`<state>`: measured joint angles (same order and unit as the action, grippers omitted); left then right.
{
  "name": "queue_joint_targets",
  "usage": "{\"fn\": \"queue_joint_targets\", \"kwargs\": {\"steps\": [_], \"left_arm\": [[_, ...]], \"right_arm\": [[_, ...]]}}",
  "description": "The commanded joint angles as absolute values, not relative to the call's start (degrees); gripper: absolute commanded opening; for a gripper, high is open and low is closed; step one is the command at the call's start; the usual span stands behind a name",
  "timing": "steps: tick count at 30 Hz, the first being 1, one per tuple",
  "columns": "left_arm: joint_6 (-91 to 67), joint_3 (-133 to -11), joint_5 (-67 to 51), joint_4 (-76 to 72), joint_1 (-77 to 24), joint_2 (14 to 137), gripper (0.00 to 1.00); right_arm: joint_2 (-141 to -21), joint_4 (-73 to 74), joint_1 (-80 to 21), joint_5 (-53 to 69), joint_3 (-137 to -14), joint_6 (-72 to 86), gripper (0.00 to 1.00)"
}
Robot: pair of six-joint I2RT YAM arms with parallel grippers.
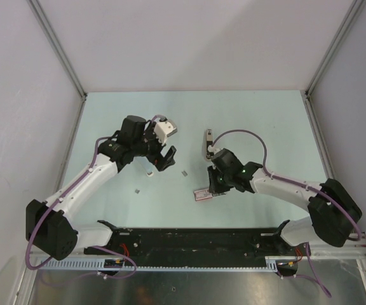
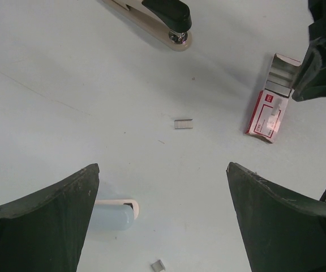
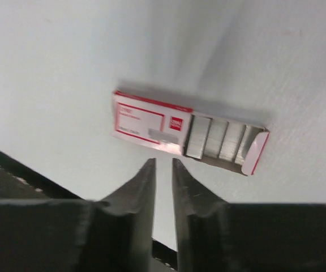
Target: Unload the staples from the stapler
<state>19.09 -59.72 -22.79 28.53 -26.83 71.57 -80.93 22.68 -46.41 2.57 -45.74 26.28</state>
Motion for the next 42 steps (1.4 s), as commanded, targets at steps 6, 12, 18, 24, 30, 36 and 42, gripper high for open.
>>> {"fn": "queue_joint_targets", "kwargs": {"steps": [6,12,18,24,30,36,42], "left_arm": [[34.52,-60.82,-22.72,29.32,-28.62,81.98,0.99],[52.6,-65.22,-21.19,29.9,-30.59,93.79,0.99],[68.79,-66.16,-26.61,30.18,-31.51,99.14,0.99],[74.7,-68.22,-26.29,30.23,-33.43,103.65,0.99],[74.86,-70.68,-26.45,30.19,-34.85,106.82,0.99],[71.95,-72.89,-27.19,30.17,-35.72,108.91,0.99],[69.57,-74.46,-27.3,30.29,-36.2,110.41,0.99]], "right_arm": [[-72.01,13.36,-49.3,-5.33,-42.9,31.52,0.48],[-65.92,10.93,-53.89,-17.69,-35.84,40.69,0.48],[-61.95,7.66,-53.76,-18.71,-31.56,43.06,0.47],[-62.94,6.38,-52.82,-16.89,-31.29,42.61,0.46],[-62.54,5.21,-51.39,-14.91,-30.24,42.5,0.45],[-61.42,4.12,-49.98,-13.21,-28.78,42.6,0.45],[-61.32,3.53,-49.01,-11.8,-28.32,42.51,0.44]]}}
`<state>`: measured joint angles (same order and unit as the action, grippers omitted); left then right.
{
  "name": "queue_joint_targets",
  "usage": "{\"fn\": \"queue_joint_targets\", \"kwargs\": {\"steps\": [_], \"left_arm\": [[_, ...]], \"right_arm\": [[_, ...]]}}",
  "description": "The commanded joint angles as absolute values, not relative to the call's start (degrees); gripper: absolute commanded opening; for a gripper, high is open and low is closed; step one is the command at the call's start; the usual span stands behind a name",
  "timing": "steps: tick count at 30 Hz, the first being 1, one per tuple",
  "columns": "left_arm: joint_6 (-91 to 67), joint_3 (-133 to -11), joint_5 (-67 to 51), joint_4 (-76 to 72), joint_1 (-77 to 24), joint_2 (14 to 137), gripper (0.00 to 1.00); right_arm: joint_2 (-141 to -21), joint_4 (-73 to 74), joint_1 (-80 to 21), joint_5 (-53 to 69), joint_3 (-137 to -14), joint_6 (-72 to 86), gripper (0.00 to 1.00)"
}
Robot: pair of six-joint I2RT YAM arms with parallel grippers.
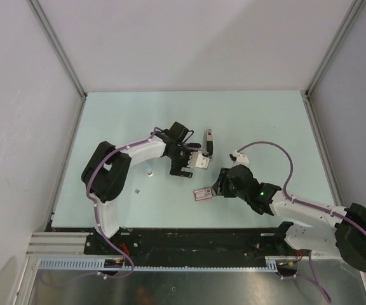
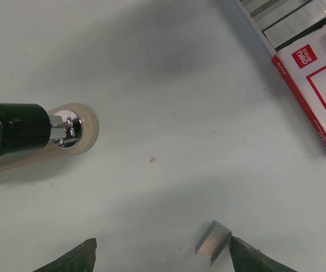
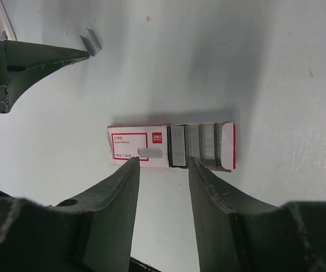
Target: Unload the staples from the stapler
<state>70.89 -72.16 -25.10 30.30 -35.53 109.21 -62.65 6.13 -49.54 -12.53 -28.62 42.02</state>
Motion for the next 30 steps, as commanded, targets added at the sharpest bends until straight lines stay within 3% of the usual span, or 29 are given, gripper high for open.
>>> {"fn": "queue_joint_targets", "kwargs": {"steps": [1,30], "left_arm": [[69.32,-74.49,-27.27,30.31,-36.3,110.44,1.0],[57.31,-78.4,-23.84,31.12,-36.42,112.86,0.88]], "right_arm": [[-61.34,3.44,-48.9,-11.7,-28.27,42.48,0.44],[-61.9,2.69,-48.04,-10.14,-28.13,42.21,0.37]]}}
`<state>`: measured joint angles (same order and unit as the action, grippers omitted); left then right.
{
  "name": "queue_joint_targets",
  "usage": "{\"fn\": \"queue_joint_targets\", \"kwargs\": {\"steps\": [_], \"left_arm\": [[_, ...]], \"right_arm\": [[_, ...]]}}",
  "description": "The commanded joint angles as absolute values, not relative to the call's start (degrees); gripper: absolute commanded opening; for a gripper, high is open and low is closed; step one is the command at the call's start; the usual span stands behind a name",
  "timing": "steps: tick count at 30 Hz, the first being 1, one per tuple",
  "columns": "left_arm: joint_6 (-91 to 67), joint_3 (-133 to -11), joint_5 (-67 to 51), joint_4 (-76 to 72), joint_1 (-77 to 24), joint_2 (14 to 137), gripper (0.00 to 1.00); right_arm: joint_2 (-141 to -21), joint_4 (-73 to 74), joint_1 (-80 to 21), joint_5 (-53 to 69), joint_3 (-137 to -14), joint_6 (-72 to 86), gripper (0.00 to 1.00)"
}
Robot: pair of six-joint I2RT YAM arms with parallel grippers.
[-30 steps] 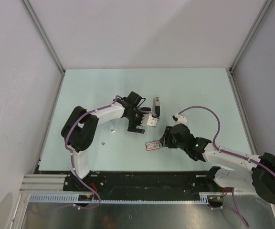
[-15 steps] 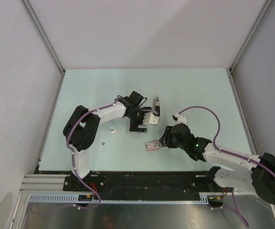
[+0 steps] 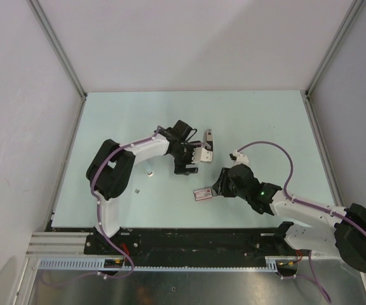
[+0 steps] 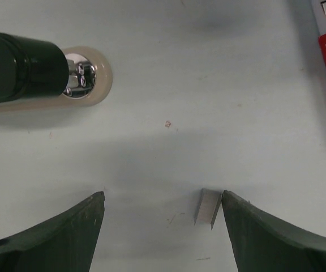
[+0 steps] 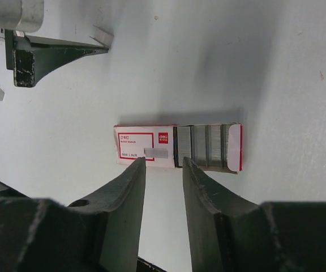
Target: Unload the staples from the stapler
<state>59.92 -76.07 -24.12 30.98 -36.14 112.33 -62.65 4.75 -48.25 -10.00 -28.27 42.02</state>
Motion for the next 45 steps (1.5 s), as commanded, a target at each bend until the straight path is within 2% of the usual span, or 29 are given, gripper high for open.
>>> {"fn": "queue_joint_targets", "kwargs": {"steps": [1,15,30,37,45], "left_arm": [[57.13,-78.45,-23.74,31.16,-36.4,112.81,0.88],[62.14,-73.77,-23.04,33.95,-37.07,109.44,0.85],[65.94,-74.17,-21.25,37.33,-38.83,111.27,0.56],[66.56,-74.97,-20.14,38.83,-39.36,112.31,0.52],[65.72,-76.24,-17.66,39.8,-40.41,114.3,0.4]], "right_arm": [[-61.89,2.71,-48.06,-10.13,-28.13,42.2,0.37],[-61.83,2.65,-47.97,-9.94,-28.13,42.04,0.35],[-61.96,2.69,-47.79,-9.94,-28.13,42.25,0.33],[-61.9,2.66,-47.81,-9.92,-28.13,42.32,0.33],[-61.76,2.95,-47.68,-9.98,-28.13,42.36,0.33]]}}
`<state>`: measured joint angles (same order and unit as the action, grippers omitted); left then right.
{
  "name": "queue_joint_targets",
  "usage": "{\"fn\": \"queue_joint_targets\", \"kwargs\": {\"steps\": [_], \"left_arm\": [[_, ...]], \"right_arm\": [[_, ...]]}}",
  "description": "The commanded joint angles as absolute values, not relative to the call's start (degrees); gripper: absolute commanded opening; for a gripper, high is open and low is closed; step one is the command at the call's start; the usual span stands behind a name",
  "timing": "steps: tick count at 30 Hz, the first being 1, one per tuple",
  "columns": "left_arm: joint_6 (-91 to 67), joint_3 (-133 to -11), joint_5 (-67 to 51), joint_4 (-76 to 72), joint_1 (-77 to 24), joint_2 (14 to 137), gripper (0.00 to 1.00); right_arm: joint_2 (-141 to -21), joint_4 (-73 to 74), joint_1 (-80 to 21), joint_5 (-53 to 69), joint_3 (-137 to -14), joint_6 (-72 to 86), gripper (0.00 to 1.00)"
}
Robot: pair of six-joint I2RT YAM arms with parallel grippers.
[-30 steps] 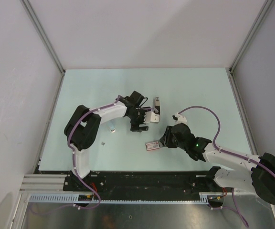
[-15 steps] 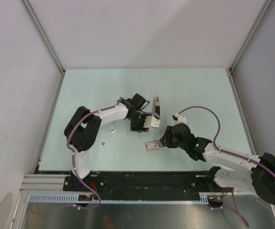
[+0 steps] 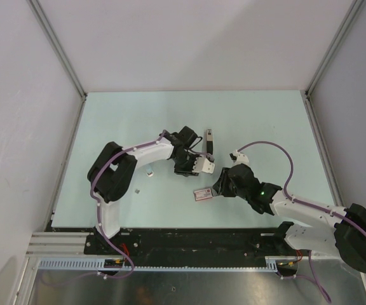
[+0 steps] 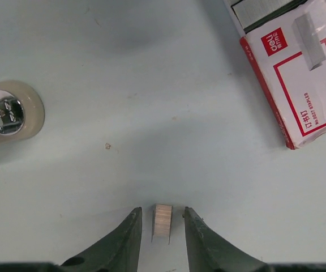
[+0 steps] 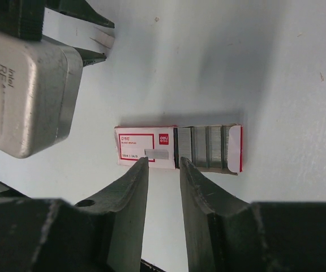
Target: Unload the staples from the stapler
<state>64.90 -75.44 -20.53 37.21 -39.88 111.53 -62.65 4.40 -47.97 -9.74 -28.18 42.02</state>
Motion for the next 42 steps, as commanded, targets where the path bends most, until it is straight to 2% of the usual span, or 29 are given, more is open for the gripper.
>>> {"fn": "queue_joint_targets", "kwargs": {"steps": [1,6,19,24,29,33,36,42], "left_arm": [[65.64,-76.35,-17.49,39.98,-40.42,114.5,0.4],[65.56,-76.55,-17.23,40.46,-40.49,114.73,0.36],[60.57,-79.01,-17.97,41.24,-40.8,114.91,0.02],[54.74,-83.62,-22.8,42.82,-38.54,108.37,0.0],[41.17,-93.69,-36.54,45.81,-32.95,101.79,0.0],[26.32,-101.94,-55.33,46.03,-26.6,97.71,0.0],[16.44,-106.75,-67.09,45.88,-23.01,96.2,0.0],[4.53,-110.53,-83.71,45.51,-20.98,94.57,0.01]], "right_arm": [[-61.73,2.97,-47.66,-10.0,-28.13,42.36,0.33],[-61.71,2.99,-47.72,-9.96,-28.13,42.36,0.34],[-57.81,4.51,-47.87,-12.23,-28.13,42.18,0.34],[-52.27,4.18,-49.07,-13.9,-28.13,40.85,0.36],[-47.59,1.68,-49.26,-12.66,-30.05,38.11,0.39],[-46.65,-2.89,-48.94,-8.71,-34.03,33.51,0.44],[-47.07,-9.35,-48.48,-4.73,-36.64,30.38,0.52],[-47.72,-26.47,-48.05,2.47,-37.85,27.69,0.76]]}}
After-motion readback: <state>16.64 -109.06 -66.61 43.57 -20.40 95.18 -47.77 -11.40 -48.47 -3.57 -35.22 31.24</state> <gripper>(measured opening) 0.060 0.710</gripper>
